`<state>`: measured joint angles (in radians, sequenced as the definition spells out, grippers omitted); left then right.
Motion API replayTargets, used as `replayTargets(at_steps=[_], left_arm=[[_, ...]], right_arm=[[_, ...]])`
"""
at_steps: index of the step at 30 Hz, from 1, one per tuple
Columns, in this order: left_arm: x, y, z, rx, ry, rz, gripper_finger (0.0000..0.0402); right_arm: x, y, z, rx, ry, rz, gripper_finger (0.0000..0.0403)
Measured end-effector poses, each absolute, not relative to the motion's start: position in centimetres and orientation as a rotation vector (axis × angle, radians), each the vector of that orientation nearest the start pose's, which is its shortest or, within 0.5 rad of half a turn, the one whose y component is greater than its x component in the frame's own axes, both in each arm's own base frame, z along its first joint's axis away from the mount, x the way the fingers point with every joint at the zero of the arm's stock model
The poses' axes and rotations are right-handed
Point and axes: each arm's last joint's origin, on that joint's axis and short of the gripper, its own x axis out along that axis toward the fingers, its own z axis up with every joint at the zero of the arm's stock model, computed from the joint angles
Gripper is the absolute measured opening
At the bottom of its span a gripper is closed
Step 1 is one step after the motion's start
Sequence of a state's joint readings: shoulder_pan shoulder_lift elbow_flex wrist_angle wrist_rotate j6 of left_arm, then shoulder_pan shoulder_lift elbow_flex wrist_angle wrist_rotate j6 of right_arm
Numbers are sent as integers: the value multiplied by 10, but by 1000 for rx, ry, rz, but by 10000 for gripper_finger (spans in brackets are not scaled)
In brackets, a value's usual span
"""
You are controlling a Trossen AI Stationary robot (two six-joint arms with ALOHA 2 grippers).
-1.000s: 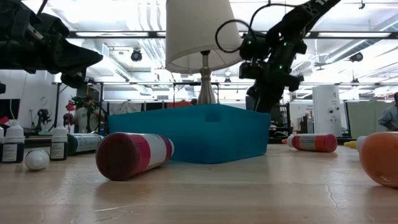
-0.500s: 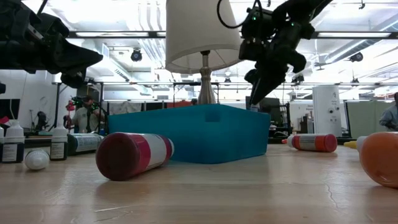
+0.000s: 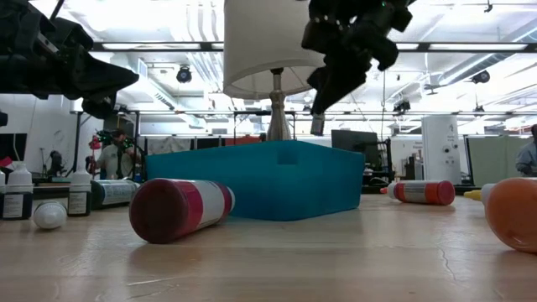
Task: Pick & Place food coloring
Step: Put the small orange food coloring bottle into the blue container
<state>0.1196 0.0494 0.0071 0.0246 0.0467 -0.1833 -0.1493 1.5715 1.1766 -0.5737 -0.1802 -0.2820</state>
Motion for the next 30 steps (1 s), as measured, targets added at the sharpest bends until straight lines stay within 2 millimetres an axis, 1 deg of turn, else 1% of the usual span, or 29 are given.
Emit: replayTargets(at_steps=[10,14,19,23,30], left_arm=[[100,11,164,-184,11,74,0],[100,11,164,-184,11,74,0],[100,11,164,-184,11,74,0],[100,11,164,-184,11,74,0],[100,11,164,-184,11,74,0]], right_arm=[[352,-10,250,-145,927,256,47],[361,0,246,-160,937,285,47],[367,13,242,-184,943,325,47],[371,20,232,-193,969,349,47],[380,24,218,-202,987,363,47]])
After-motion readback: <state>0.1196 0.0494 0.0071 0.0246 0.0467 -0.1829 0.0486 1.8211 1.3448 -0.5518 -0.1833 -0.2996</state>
